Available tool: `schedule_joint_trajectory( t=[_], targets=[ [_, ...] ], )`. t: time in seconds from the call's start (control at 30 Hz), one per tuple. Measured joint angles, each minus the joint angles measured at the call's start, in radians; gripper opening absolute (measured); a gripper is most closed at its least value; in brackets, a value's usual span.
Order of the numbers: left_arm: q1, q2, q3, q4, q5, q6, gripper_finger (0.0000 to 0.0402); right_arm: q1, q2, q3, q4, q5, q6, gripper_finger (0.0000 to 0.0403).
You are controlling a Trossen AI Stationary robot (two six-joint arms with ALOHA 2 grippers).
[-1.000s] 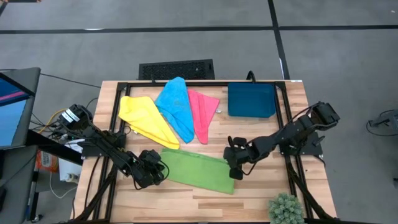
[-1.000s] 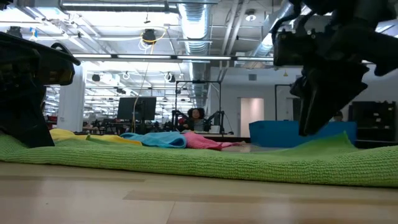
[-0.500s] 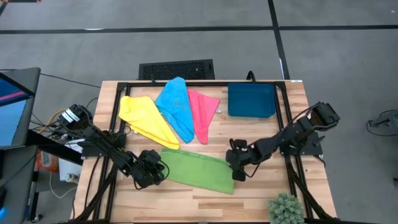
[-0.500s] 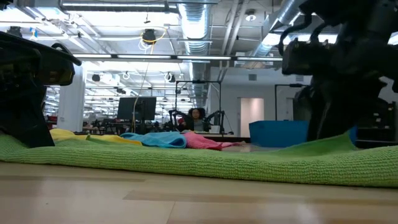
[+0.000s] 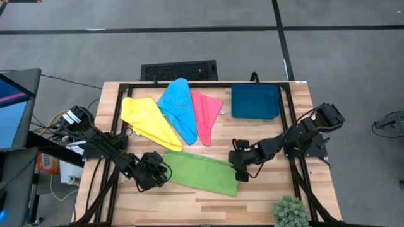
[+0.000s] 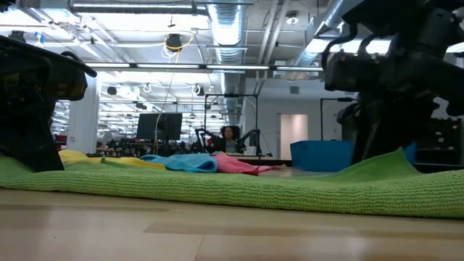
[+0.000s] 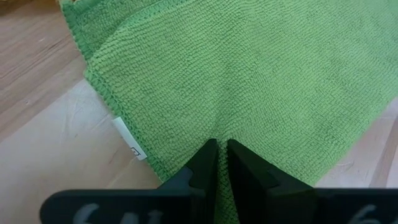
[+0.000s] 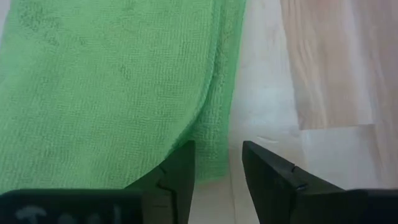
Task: Fold microfiber towels
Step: Fold the green microfiber towel
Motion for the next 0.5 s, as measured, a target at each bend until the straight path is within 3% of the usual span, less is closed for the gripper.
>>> schedule_joint_trajectory(
  t=[0.27, 0.4, 0.5],
  targets=[
    [0.0, 0.0, 0.0, 0.003, 0.0, -0.007, 0.0035, 0.003, 0.0, -0.016, 0.034, -0.039, 0.0, 0.0156],
    [0.0, 0.0, 0.0, 0.004, -0.002, -0.015, 0.0035, 0.001, 0.0, -0.016, 0.029, -0.059, 0.0, 0.0106],
    [0.0, 0.0, -0.001, 0.004, -0.002, -0.015, 0.0035, -0.003, -0.001, -0.015, 0.022, -0.112, 0.013, 0.0039]
  ],
)
